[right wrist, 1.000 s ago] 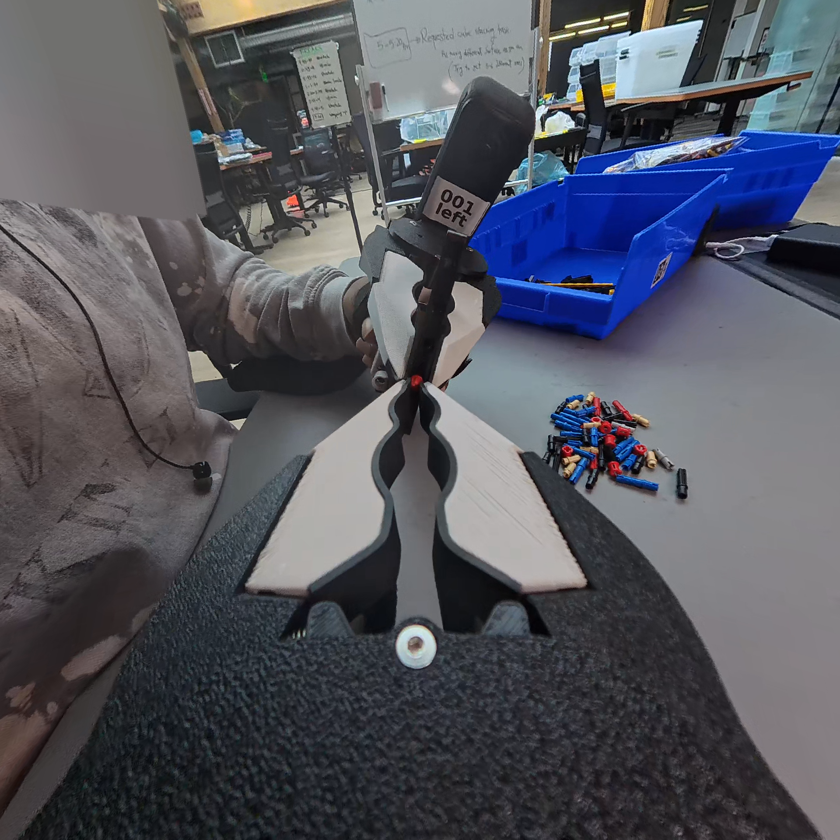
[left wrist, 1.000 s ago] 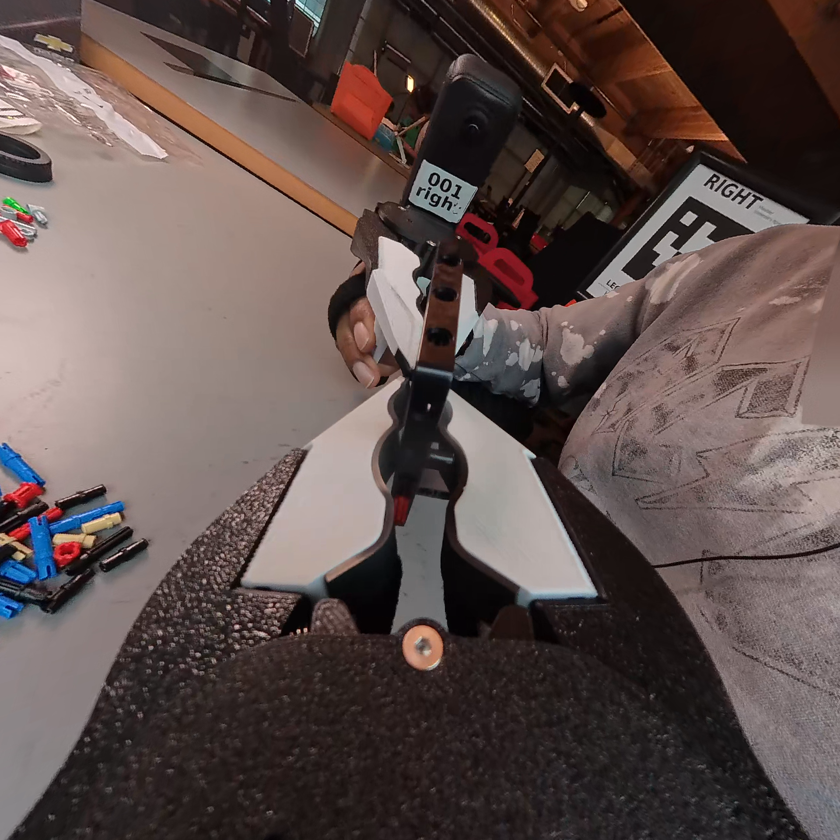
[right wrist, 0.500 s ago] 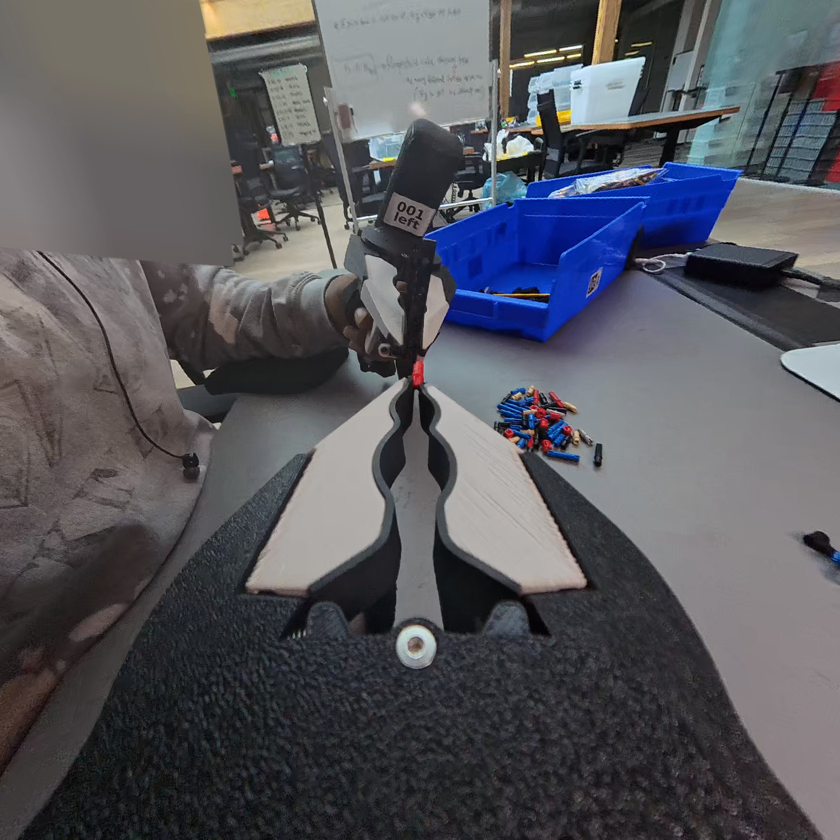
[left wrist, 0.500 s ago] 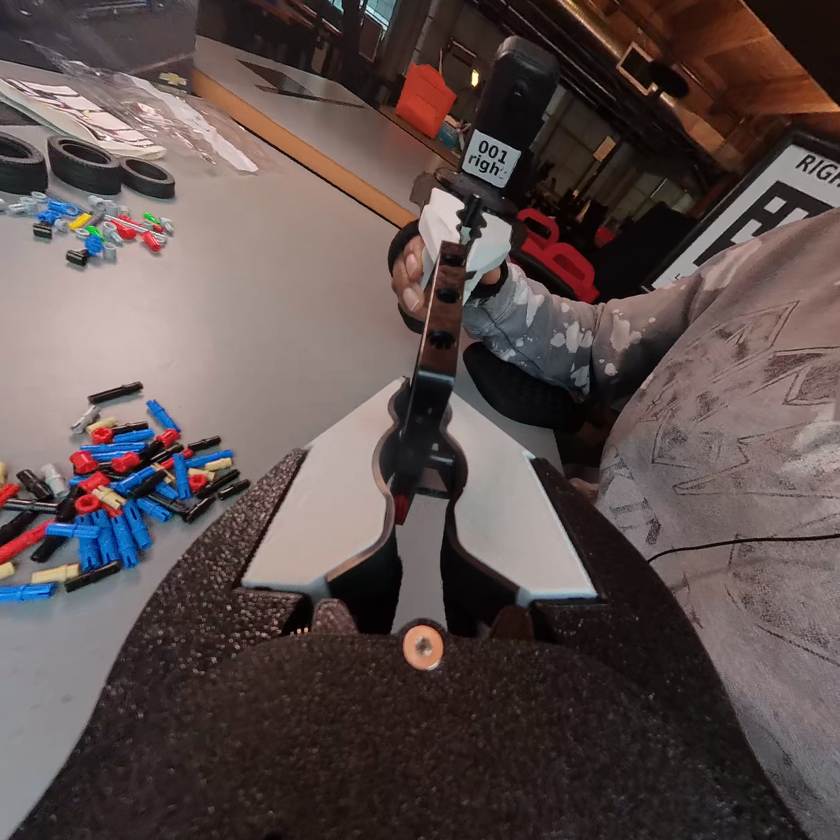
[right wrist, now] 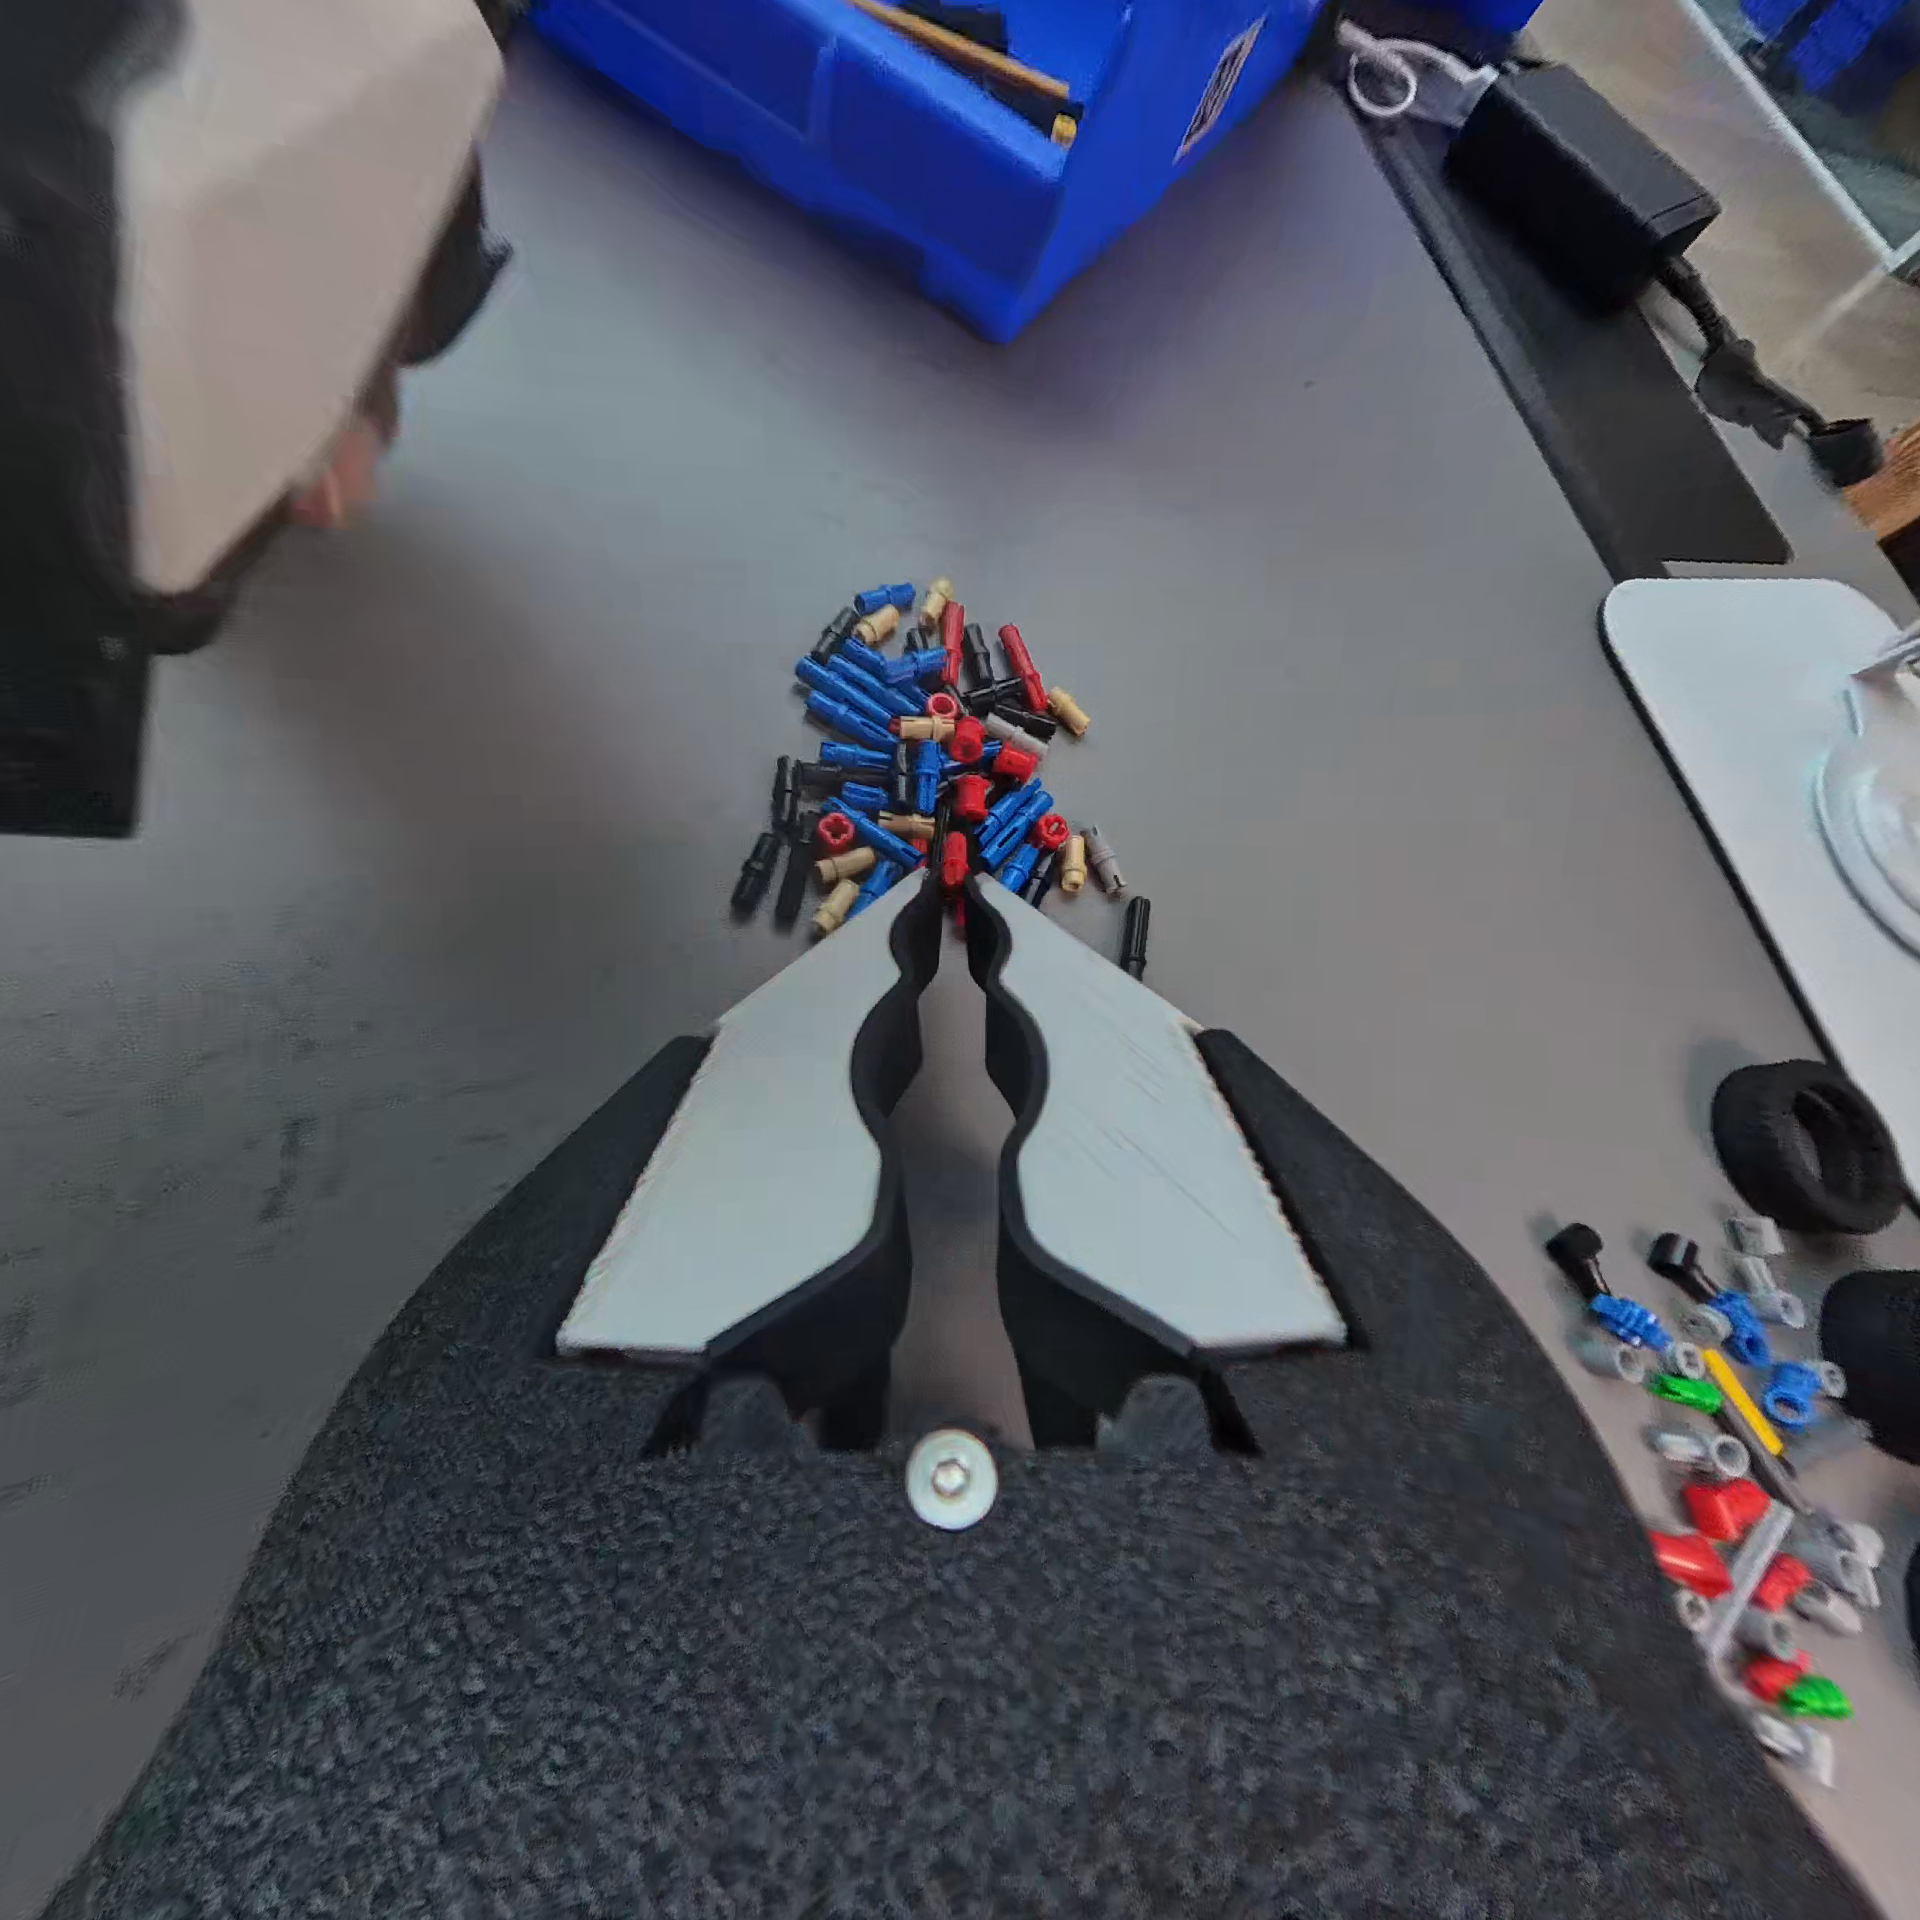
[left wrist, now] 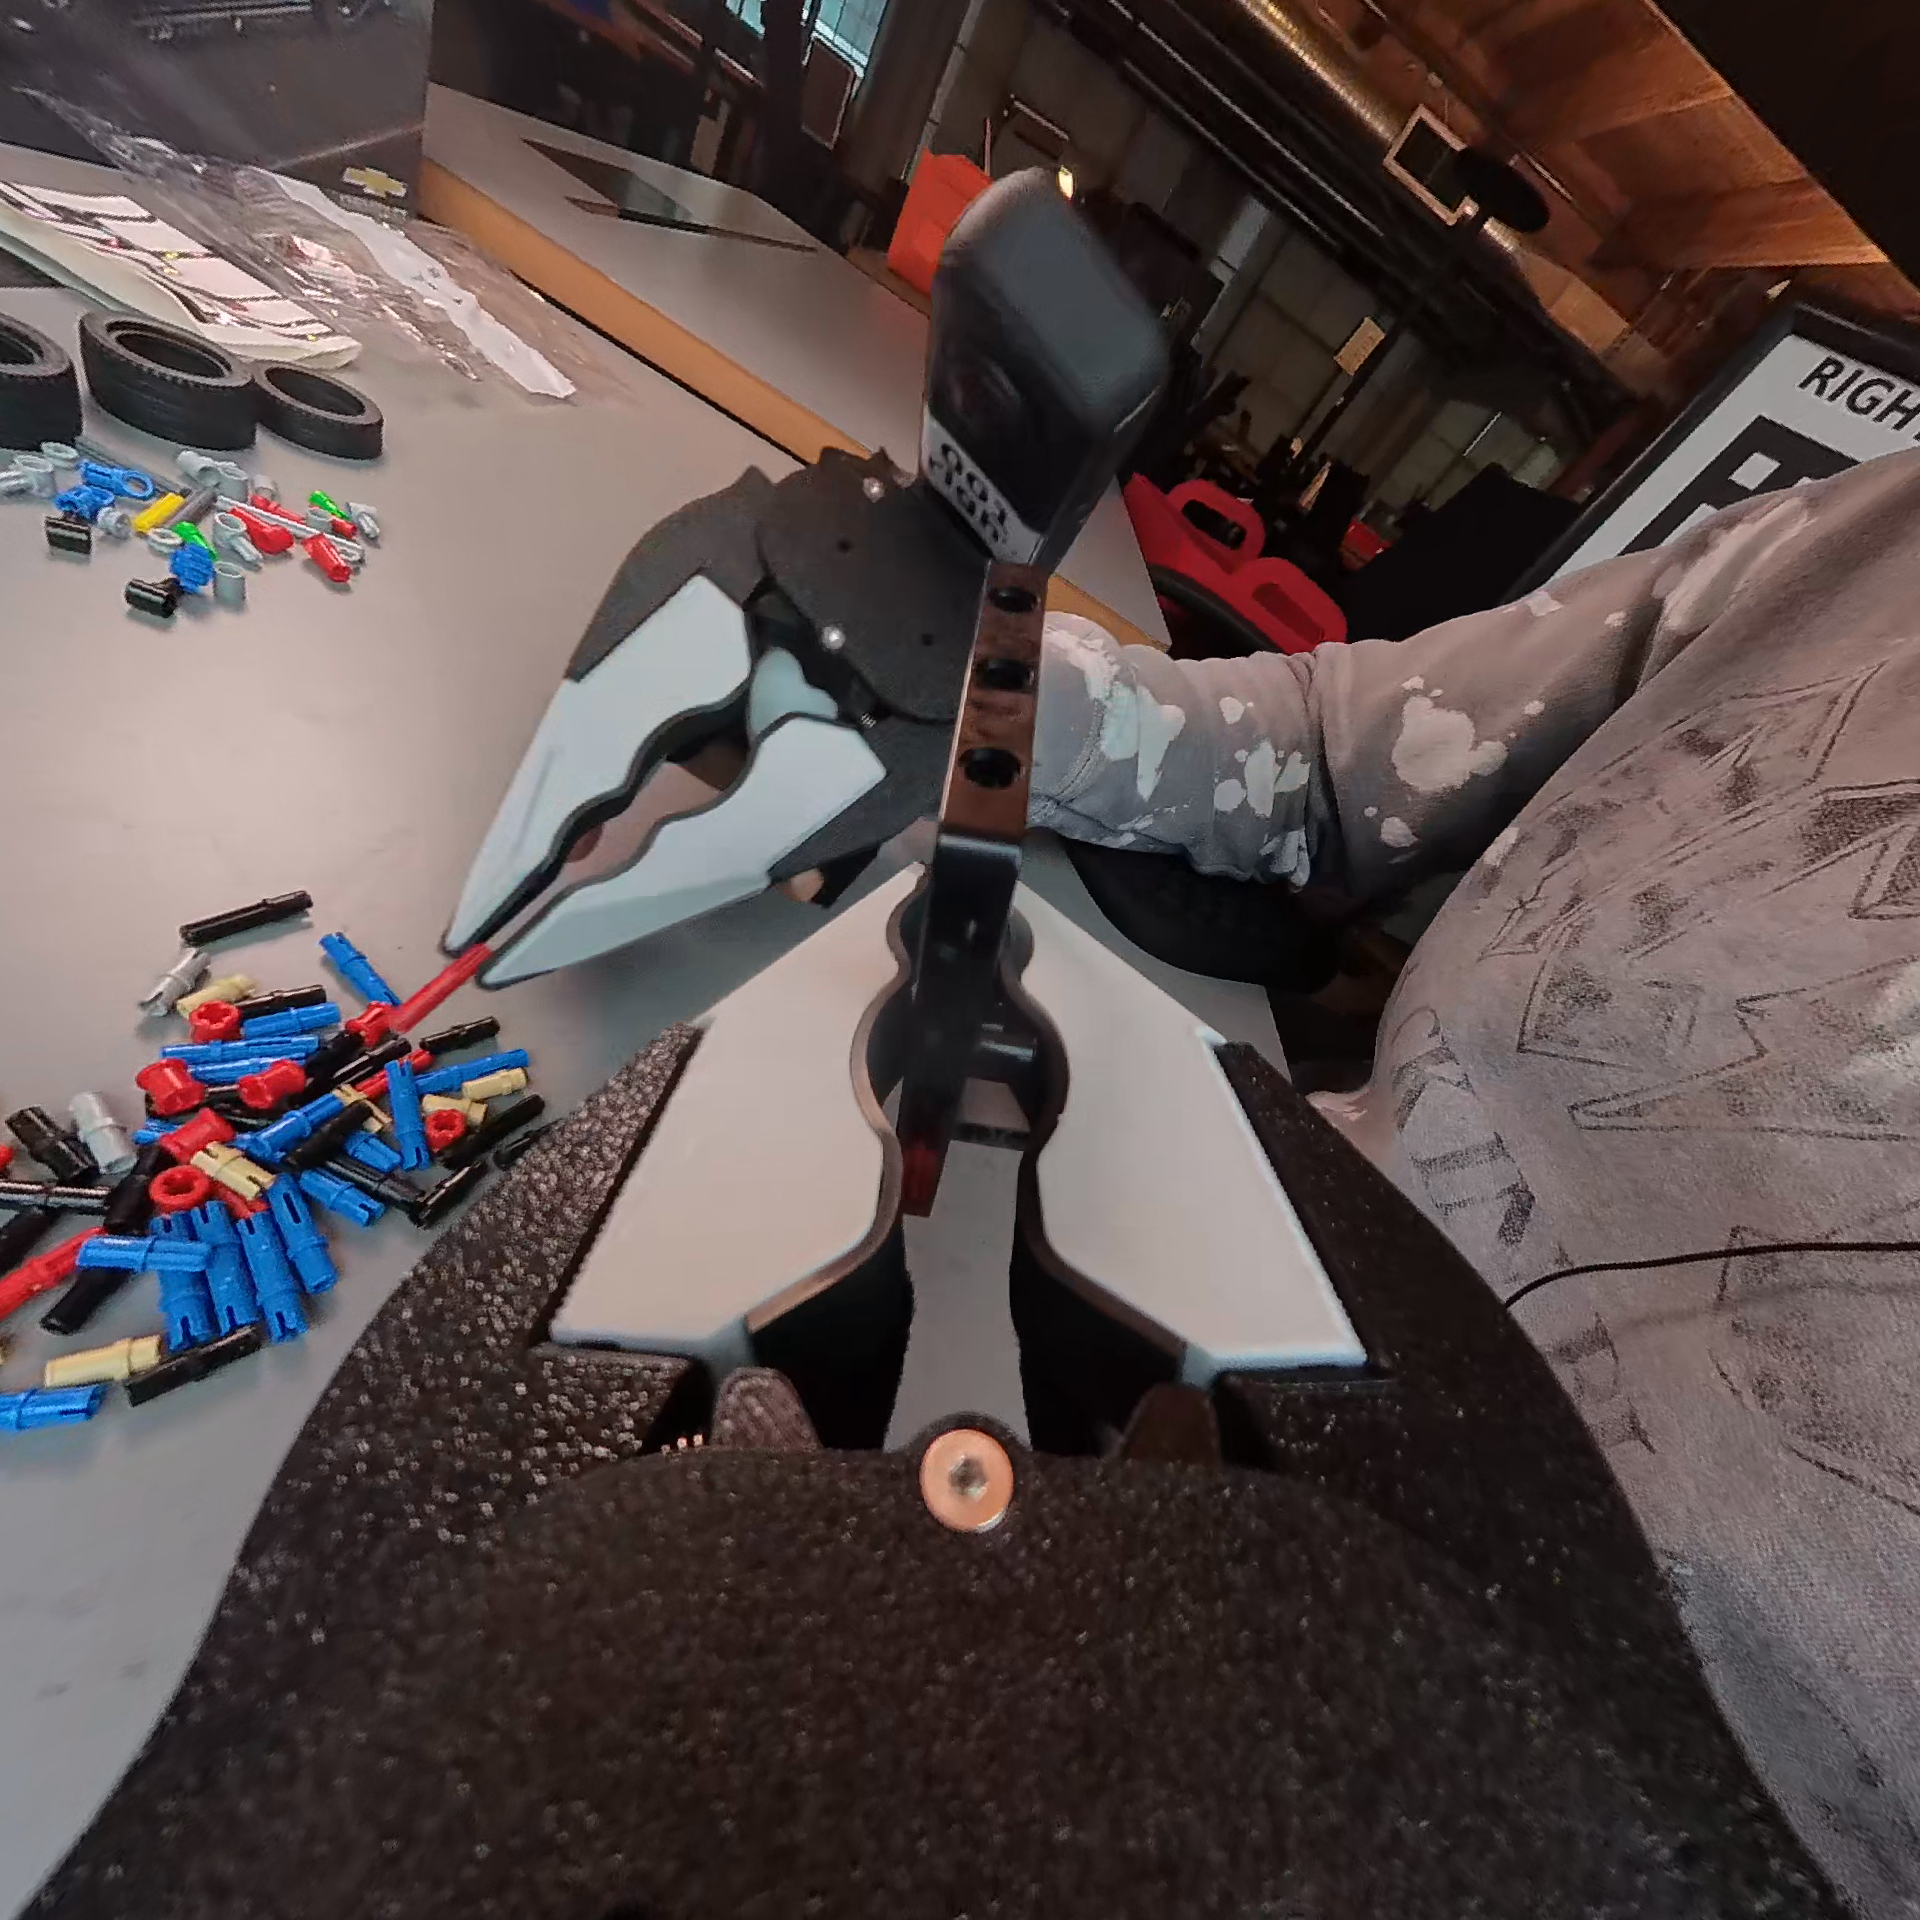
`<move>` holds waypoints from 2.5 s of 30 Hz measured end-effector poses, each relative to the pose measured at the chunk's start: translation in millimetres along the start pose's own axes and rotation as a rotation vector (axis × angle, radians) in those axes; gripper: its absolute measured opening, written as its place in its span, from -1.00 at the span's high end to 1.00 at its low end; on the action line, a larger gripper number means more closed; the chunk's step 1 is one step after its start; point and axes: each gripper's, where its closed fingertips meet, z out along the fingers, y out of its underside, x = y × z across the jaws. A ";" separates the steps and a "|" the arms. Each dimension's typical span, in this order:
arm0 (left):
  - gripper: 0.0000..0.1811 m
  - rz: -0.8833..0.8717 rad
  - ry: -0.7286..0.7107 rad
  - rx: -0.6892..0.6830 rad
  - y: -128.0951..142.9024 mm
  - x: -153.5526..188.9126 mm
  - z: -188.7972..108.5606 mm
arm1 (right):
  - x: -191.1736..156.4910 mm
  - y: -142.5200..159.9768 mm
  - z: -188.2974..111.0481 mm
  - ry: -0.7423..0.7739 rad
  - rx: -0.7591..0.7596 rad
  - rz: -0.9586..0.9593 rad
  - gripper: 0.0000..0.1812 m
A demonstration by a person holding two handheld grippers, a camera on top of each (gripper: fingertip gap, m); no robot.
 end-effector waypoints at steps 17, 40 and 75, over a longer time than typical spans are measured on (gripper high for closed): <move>0.90 -0.183 0.106 0.119 -12.0 7.5 9.9 | -69.5 -60.6 -91.2 -0.443 0.416 0.428 0.84; 0.73 -0.099 0.111 0.053 -4.1 16.5 7.7 | -48.1 -53.9 -114.8 -0.593 0.563 0.629 0.92; 0.96 0.035 0.019 0.020 -2.8 15.1 5.5 | -68.2 -57.8 -116.3 -0.538 0.539 0.421 0.70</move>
